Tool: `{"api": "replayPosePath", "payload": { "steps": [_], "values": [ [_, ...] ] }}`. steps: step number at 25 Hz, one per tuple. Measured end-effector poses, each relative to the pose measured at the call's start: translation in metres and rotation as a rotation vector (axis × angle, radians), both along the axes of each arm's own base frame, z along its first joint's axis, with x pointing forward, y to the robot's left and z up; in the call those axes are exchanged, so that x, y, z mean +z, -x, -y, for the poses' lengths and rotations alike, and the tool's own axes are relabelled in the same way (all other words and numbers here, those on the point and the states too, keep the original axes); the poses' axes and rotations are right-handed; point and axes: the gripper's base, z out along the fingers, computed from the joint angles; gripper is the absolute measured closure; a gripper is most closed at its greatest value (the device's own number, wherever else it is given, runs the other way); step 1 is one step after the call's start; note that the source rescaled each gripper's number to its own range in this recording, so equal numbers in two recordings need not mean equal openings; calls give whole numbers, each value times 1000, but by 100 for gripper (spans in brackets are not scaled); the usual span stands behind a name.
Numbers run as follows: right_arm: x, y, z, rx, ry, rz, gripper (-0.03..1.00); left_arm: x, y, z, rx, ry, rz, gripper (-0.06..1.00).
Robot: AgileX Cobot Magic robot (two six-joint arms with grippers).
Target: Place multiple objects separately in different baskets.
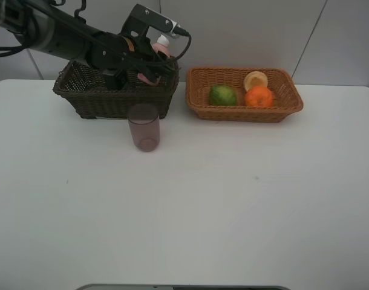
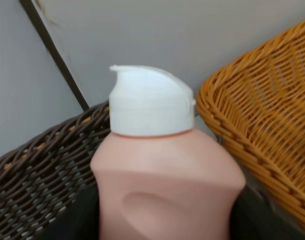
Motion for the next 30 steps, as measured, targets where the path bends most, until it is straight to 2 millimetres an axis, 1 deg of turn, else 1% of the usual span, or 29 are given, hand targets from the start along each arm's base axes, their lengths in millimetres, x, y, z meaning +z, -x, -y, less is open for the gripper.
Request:
{"api": "replayPosePath", "payload": {
  "steps": [6, 7, 11, 12, 14, 18, 21, 25, 30],
  "values": [
    [0, 0, 0, 0, 0, 0, 7, -1, 0, 0, 1, -5, -9, 34],
    [0, 0, 0, 0, 0, 0, 7, -2, 1, -1, 2, -8, -14, 32],
    [0, 0, 0, 0, 0, 0, 7, 1, 1, -1, 5, -5, -13, 4],
    [0, 0, 0, 0, 0, 0, 7, 4, 1, -1, 5, -4, -11, 0],
    [0, 0, 0, 0, 0, 0, 7, 10, 2, -2, 6, 0, -3, -3],
    [0, 0, 0, 0, 0, 0, 7, 27, 6, -4, 11, -1, 2, -4],
    [0, 0, 0, 0, 0, 0, 7, 41, 15, -5, 16, -33, -47, -4],
    [0, 0, 0, 0, 0, 0, 7, 52, 32, -4, 19, -98, -170, -4],
    [0, 0, 0, 0, 0, 0, 7, 59, 56, -5, 28, -180, -358, -5]
  ]
}}
